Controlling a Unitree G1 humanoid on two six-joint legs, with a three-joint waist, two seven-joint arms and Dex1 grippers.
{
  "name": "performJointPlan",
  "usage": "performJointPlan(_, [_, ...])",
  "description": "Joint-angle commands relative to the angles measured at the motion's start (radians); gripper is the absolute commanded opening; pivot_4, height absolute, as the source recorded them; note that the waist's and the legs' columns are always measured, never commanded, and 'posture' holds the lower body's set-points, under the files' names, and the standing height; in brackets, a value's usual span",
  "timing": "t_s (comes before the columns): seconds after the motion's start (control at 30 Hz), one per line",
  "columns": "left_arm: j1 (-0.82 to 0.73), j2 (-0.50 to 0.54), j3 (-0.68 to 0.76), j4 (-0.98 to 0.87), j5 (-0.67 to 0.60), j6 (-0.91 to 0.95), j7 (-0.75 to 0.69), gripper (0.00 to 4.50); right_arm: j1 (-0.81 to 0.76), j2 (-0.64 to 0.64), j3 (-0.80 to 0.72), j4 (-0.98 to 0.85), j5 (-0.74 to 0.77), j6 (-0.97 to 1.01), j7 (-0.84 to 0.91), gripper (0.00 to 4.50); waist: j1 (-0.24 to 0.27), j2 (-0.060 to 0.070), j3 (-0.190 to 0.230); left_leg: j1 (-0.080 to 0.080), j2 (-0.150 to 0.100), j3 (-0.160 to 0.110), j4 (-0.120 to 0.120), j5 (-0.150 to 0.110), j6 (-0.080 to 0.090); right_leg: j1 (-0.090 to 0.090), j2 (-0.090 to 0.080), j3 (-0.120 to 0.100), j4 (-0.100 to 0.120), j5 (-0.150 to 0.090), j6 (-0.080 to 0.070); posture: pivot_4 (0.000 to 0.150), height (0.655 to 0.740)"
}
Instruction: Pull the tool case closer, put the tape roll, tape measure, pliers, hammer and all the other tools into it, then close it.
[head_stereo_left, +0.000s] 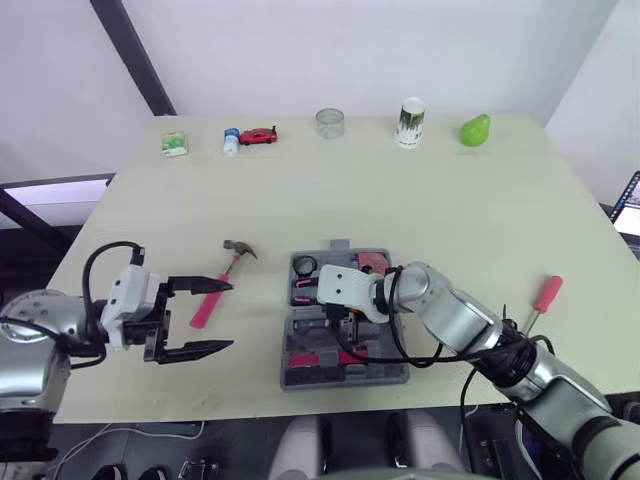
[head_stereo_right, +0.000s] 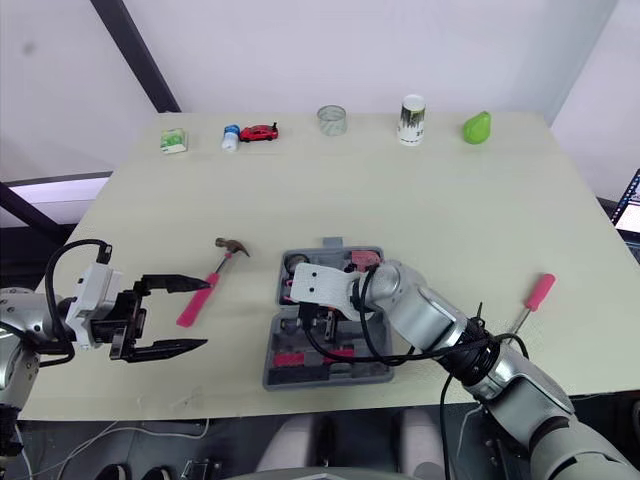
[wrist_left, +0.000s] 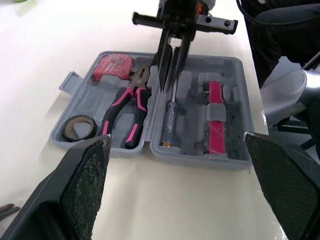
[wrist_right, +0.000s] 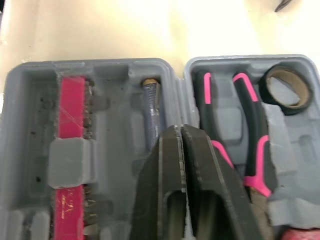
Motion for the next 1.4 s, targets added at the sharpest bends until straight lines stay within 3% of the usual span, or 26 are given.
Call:
performJointPlan(0.03, [-0.001,0.004,0.014,-0.005,-0.009,-0.019,-0.044,4.50,0.021,0.009,-0.042,0.015,0.018,-0.098,0.000,0.09,-0.001,0.000,0.000,0.000,0.000,0.000,0.000,0.000,0.000,0.000,0.000,0.000,0.000,0.000,0.000,0.150,0.7400])
performJointPlan(1.4, [0.037,0.017,0.026,-0.031,-0.060,-0.002,-0.060,4.50,0.151,0.018,-0.004,0.323,-0.081,-0.263,0.022,0.09,-0.002,-0.001,-0.001,0.003,0.000,0.001,0.000,0.000,0.000,0.001,0.000,0.001,0.002,0.000,0.000,0.150,0.7400])
